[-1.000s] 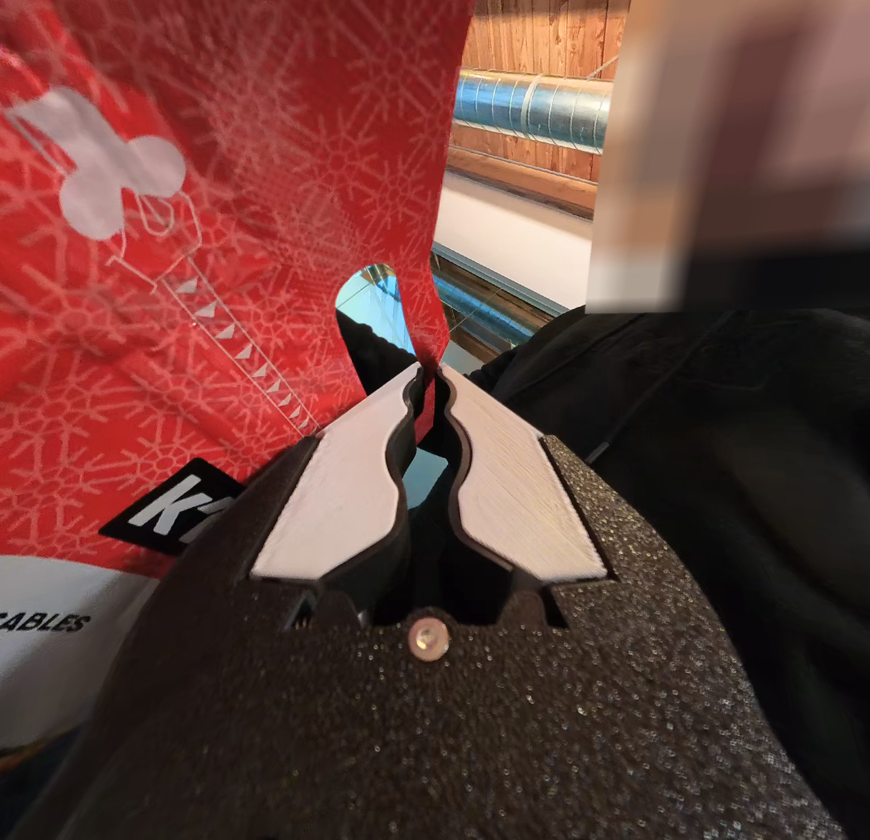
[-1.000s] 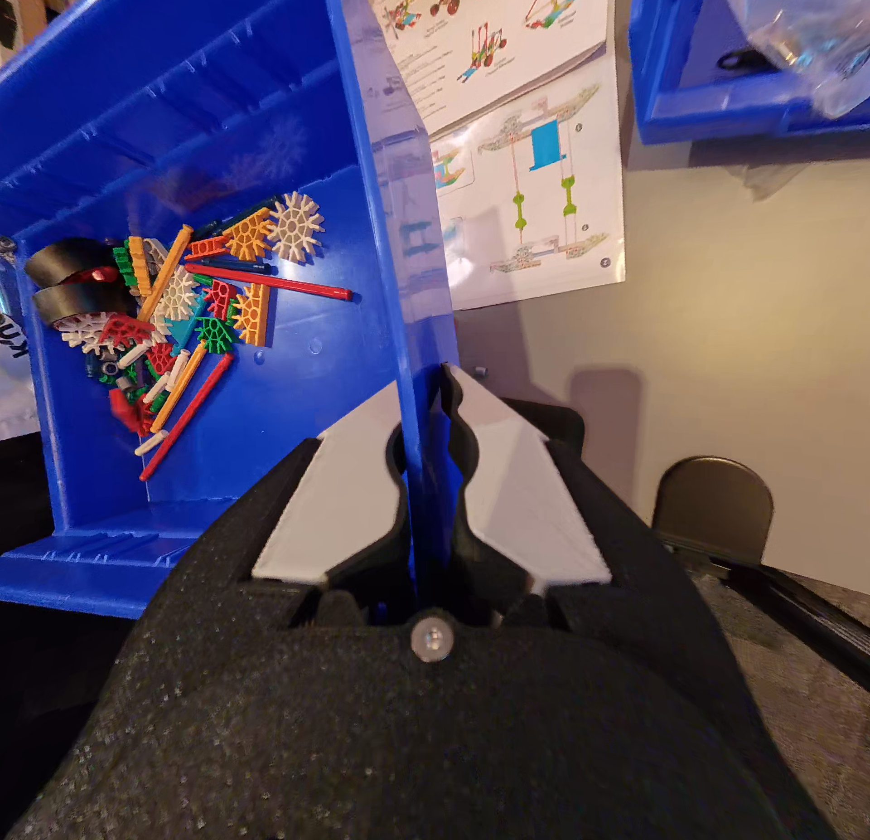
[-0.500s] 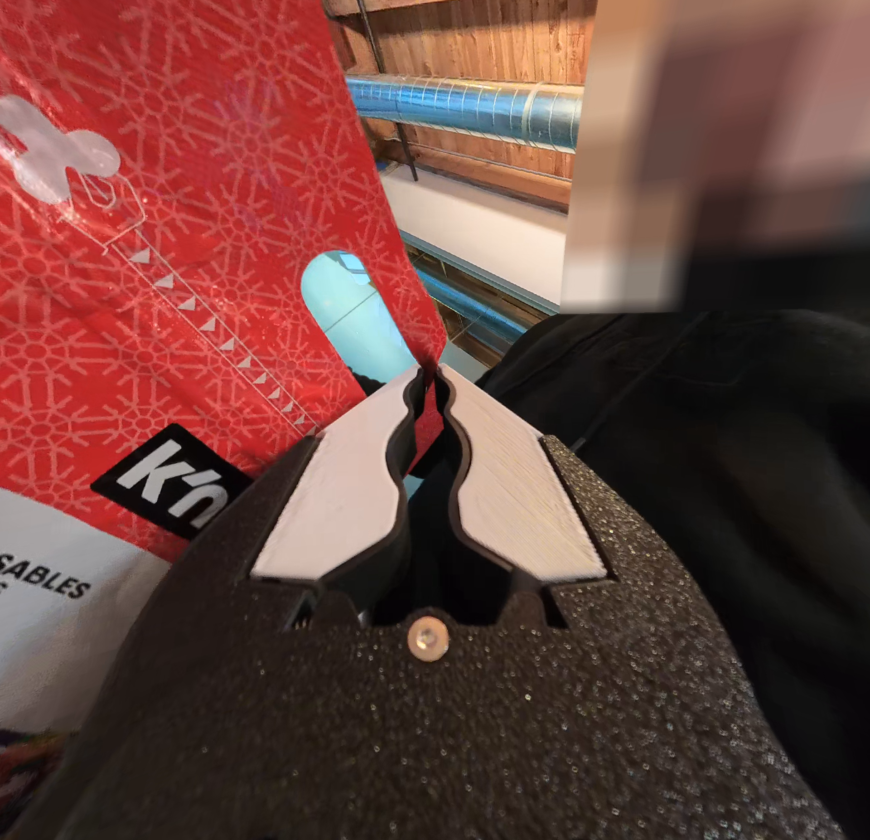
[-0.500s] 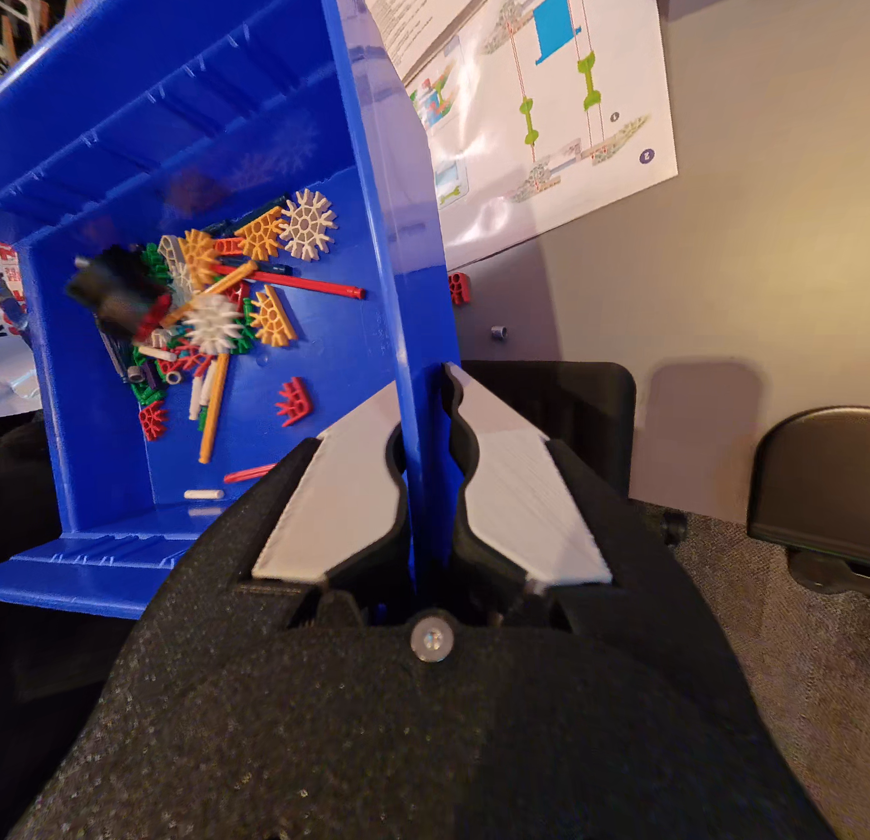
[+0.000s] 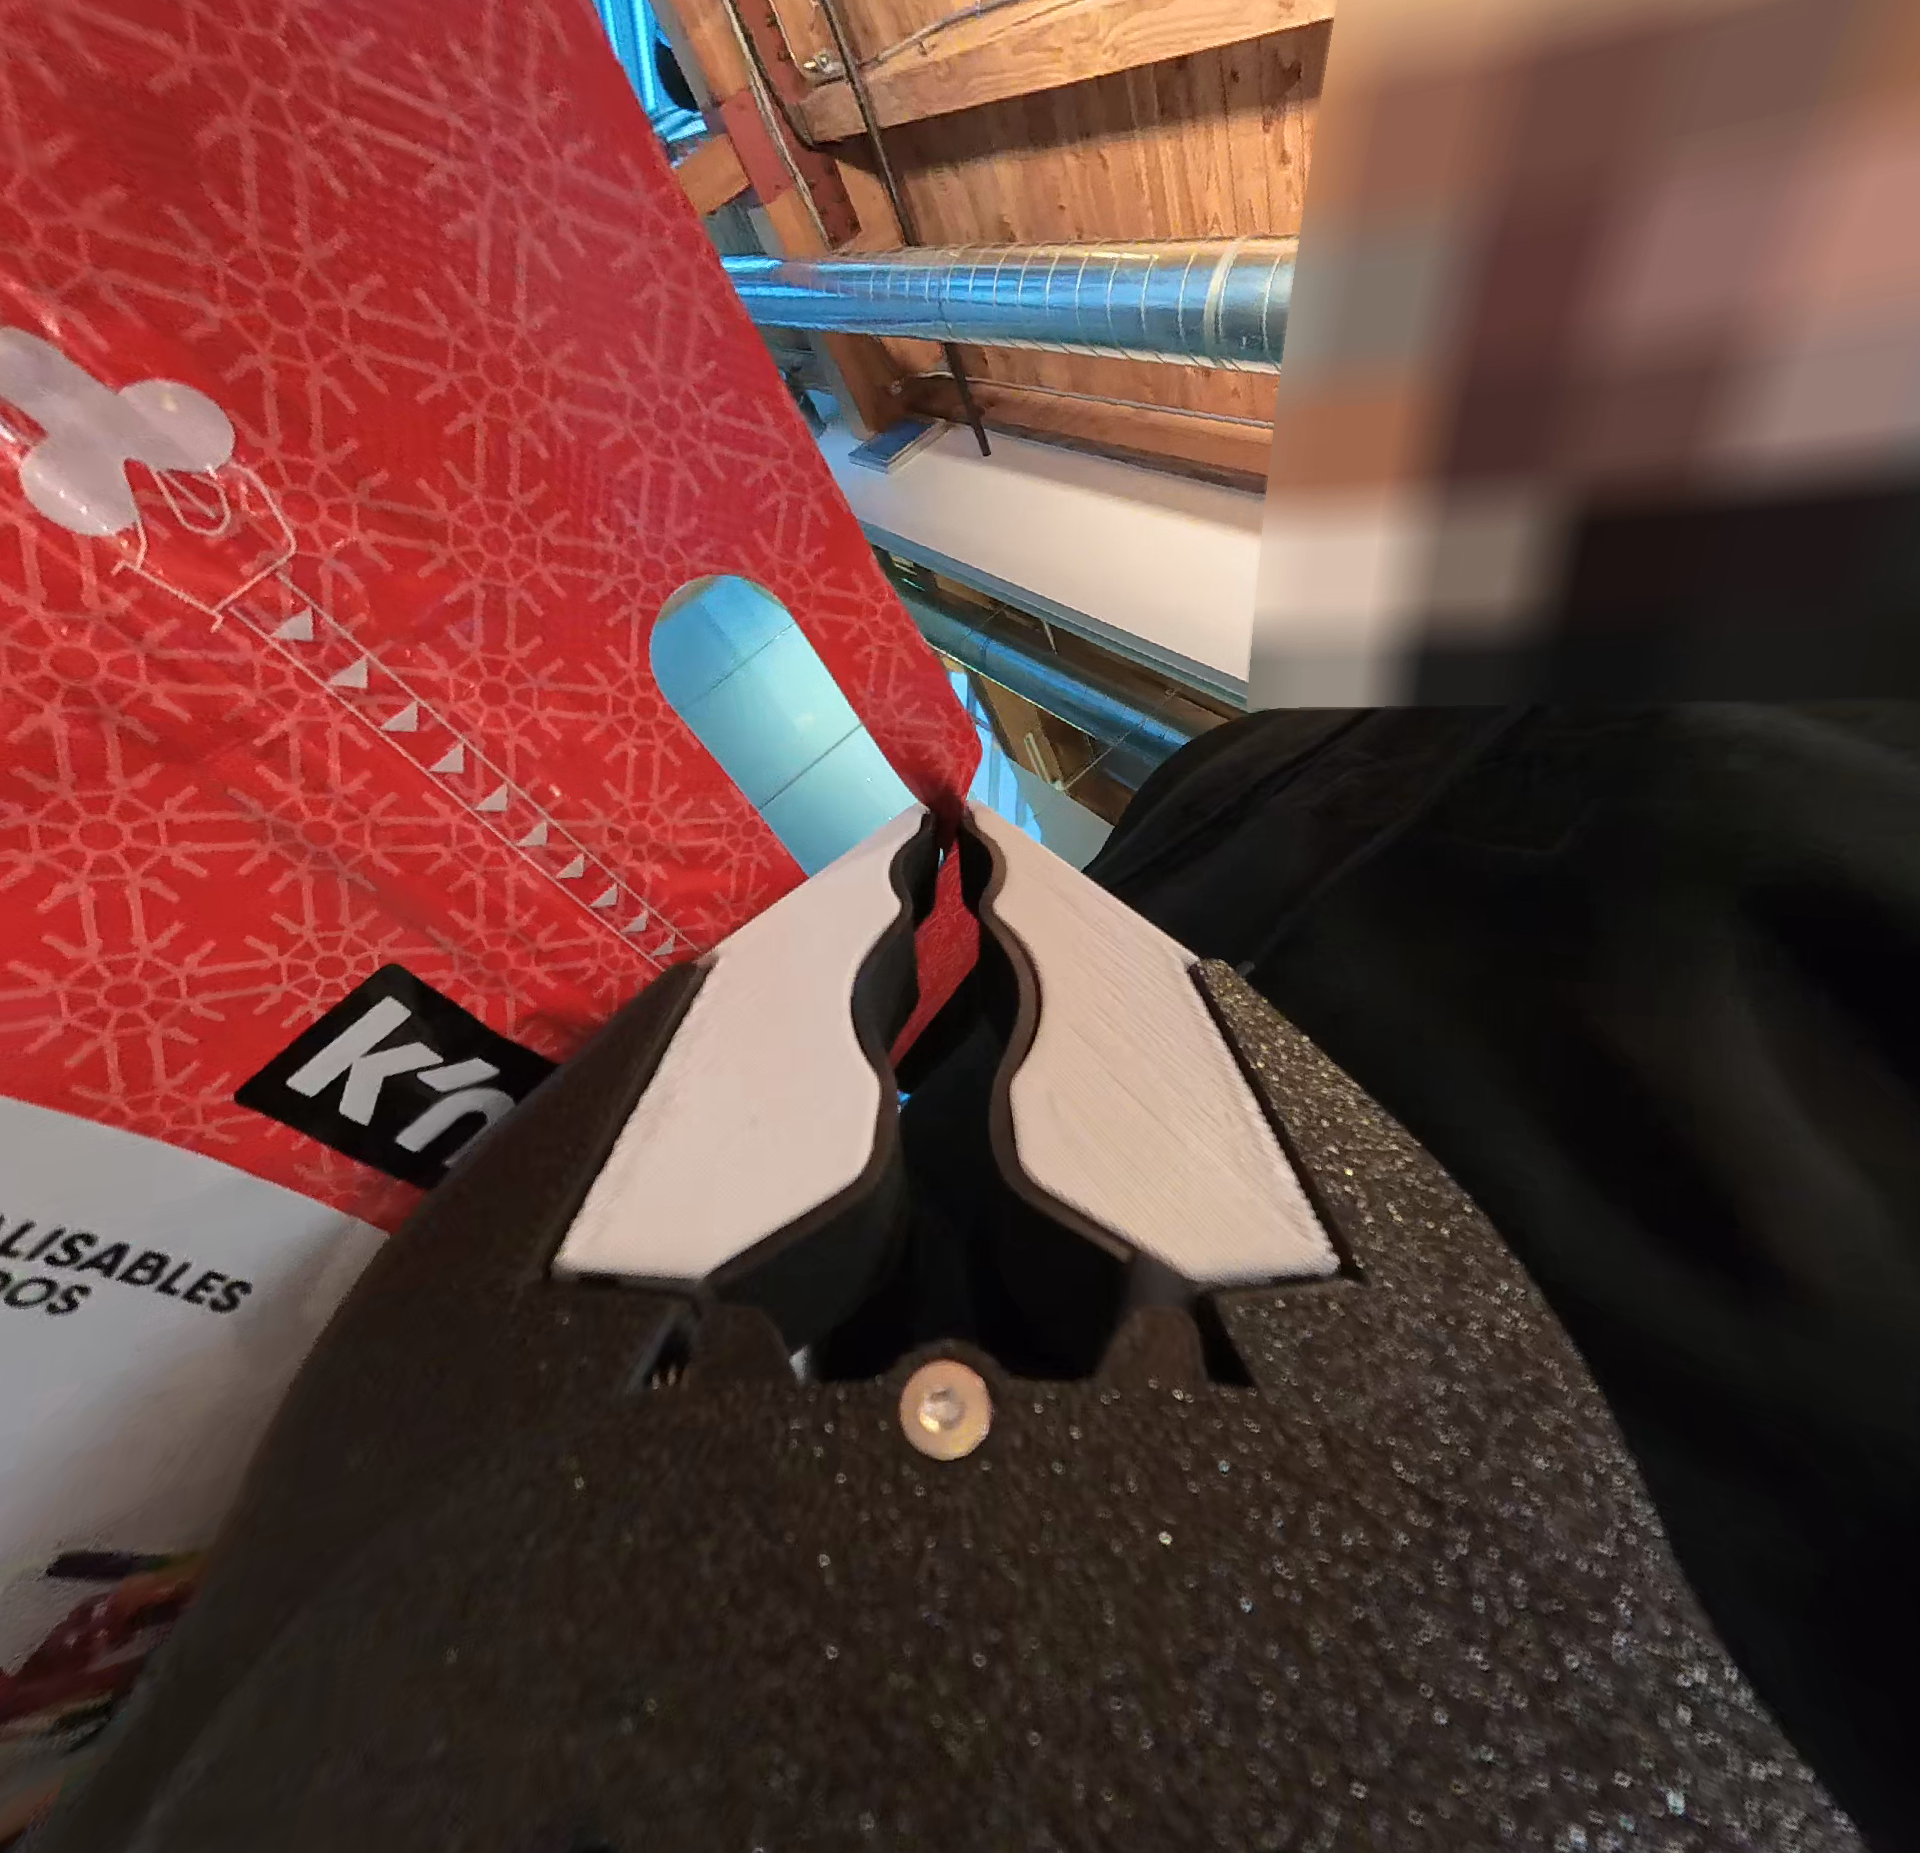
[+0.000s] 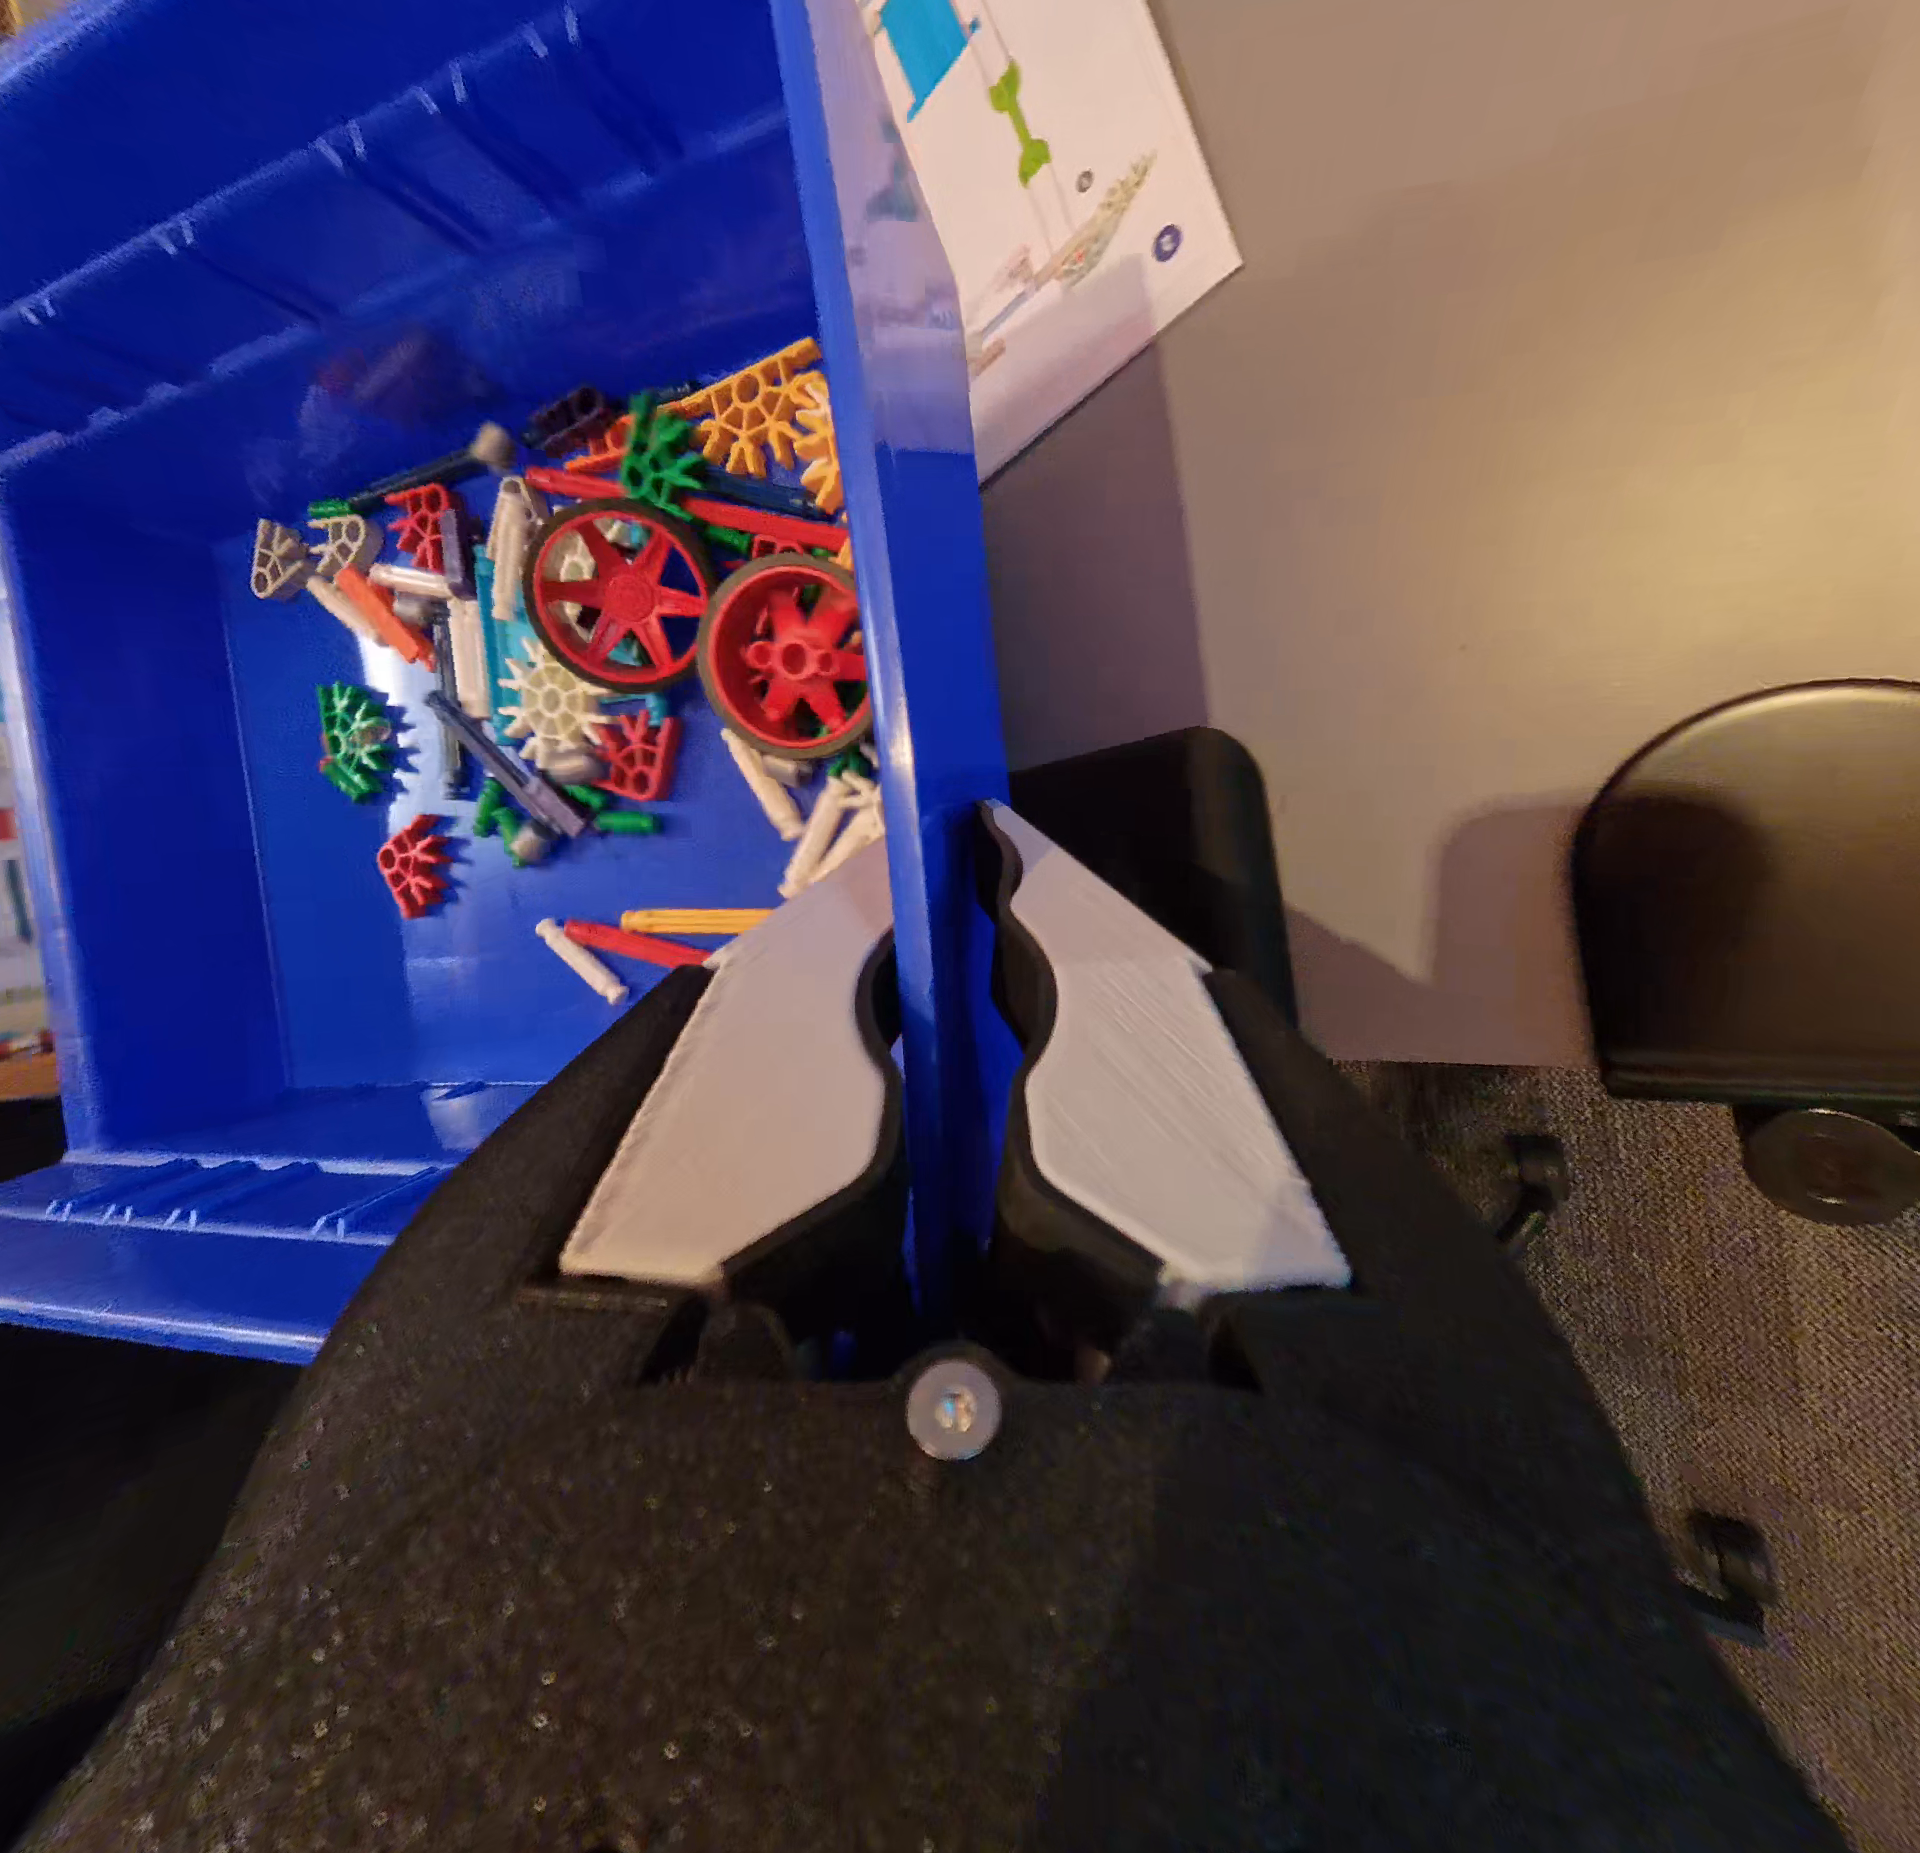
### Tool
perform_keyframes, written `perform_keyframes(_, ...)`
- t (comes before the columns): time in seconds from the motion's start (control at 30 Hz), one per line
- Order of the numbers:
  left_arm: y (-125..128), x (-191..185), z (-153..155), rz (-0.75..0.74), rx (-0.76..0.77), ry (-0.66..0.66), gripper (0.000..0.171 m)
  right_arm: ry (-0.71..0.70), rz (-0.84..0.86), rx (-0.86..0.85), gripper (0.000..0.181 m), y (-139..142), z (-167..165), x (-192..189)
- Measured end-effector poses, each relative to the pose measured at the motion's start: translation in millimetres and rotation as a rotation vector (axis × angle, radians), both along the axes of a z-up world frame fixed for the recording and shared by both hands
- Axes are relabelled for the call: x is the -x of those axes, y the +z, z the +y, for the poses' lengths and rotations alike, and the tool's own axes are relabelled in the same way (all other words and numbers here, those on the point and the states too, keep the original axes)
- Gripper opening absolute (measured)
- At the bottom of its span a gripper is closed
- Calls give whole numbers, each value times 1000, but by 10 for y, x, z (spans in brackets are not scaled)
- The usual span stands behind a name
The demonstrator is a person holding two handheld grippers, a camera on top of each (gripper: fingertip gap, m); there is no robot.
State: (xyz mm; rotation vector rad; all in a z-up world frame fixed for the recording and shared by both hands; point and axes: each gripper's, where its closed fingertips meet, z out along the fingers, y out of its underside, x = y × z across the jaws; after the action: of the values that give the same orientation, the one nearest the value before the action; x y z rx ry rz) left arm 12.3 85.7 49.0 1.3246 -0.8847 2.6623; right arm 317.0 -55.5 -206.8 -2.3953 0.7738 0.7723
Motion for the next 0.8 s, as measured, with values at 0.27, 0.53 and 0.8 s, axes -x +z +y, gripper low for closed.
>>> perform_keyframes(0.27,76,136,120,16,-43,37,1,-60,-199,30,2,-127,111,-212)
perform_keyframes(0.53,-26,132,182,69,-66,61,1,-114,-371,74,3,-133,181,-420)
perform_keyframes(0.8,-134,28,203,99,-80,61,1,-16,-412,176,15,-129,197,-420)
